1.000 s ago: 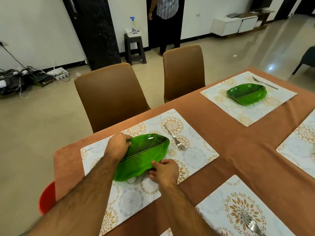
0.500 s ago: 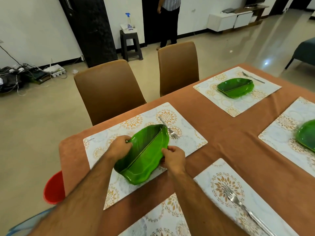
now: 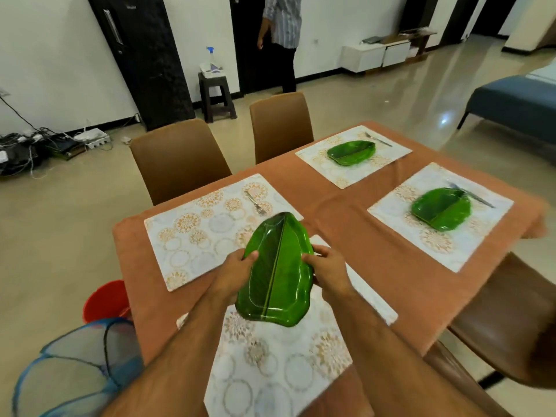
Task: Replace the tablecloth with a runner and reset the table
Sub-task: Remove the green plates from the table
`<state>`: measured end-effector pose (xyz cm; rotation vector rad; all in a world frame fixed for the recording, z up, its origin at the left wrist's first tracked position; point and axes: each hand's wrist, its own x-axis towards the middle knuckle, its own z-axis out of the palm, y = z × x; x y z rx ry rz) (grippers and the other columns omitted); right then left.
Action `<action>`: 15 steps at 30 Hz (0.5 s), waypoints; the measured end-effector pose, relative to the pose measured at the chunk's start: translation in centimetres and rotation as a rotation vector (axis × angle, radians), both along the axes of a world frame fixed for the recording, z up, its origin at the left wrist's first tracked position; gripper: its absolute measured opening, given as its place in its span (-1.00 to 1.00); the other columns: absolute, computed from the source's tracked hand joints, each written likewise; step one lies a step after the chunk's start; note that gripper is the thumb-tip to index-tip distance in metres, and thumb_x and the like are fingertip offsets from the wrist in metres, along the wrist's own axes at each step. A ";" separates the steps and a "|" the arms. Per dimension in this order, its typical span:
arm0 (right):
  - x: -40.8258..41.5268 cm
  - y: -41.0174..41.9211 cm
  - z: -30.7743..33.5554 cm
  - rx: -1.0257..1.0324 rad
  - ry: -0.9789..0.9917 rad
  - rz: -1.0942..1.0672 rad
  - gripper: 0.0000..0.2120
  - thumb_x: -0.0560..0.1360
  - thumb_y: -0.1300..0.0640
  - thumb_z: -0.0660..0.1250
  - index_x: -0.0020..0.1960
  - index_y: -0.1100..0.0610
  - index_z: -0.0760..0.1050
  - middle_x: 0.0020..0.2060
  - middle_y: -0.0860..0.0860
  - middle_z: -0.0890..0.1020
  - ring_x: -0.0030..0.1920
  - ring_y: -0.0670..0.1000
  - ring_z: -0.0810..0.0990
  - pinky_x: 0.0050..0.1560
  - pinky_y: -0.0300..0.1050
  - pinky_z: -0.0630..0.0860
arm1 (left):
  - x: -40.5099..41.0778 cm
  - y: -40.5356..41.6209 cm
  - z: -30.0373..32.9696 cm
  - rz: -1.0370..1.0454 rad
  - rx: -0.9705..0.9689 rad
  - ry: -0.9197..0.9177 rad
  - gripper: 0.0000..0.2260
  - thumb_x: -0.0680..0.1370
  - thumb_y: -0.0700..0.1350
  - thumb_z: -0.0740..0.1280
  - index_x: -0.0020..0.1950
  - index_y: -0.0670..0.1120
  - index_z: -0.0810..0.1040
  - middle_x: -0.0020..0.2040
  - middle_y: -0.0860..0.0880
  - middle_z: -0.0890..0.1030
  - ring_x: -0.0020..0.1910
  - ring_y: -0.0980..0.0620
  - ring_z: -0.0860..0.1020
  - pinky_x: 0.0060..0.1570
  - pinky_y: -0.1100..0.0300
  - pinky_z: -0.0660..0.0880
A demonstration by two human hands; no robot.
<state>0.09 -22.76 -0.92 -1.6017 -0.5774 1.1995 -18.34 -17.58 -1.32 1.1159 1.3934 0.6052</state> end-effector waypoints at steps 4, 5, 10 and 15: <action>2.8 -7.4 3.3 0.052 0.017 0.039 -0.90 0.50 0.39 0.34 -0.09 0.24 0.58 -0.33 0.11 0.61 -0.41 0.02 0.56 -0.42 -0.18 0.52 | 2.9 -7.5 2.9 0.033 0.017 -0.108 -0.82 0.66 -0.15 0.21 0.17 -0.04 0.59 0.05 -0.15 0.68 0.02 -0.14 0.66 0.07 -0.15 0.59; 3.5 -9.4 3.9 0.052 0.032 0.041 -0.91 0.51 0.36 0.34 -0.10 0.21 0.57 -0.33 0.10 0.61 -0.40 0.03 0.56 -0.42 -0.19 0.52 | 3.6 -9.4 3.3 0.047 0.022 -0.131 -0.82 0.66 -0.16 0.22 0.13 -0.02 0.61 0.04 -0.14 0.69 0.01 -0.13 0.67 0.07 -0.14 0.59; 5.8 -18.0 5.7 0.044 0.043 0.016 -0.90 0.56 0.32 0.29 0.01 0.16 0.51 -0.31 0.09 0.61 -0.47 -0.06 0.59 -0.48 -0.19 0.55 | 7.3 -17.9 4.3 0.089 -0.025 -0.173 -0.81 0.65 -0.14 0.23 0.12 -0.19 0.58 0.00 -0.23 0.69 -0.05 -0.19 0.67 -0.02 -0.09 0.62; 8.2 -24.9 6.5 0.101 0.004 -0.096 -0.86 0.54 0.41 0.28 -0.06 0.22 0.55 -0.30 0.11 0.65 -0.40 -0.02 0.65 -0.35 -0.16 0.62 | 10.4 -23.7 5.8 0.016 0.006 -0.153 -0.85 0.65 -0.11 0.25 -0.03 -0.10 0.59 -0.05 -0.16 0.68 -0.07 -0.15 0.66 -0.07 -0.01 0.61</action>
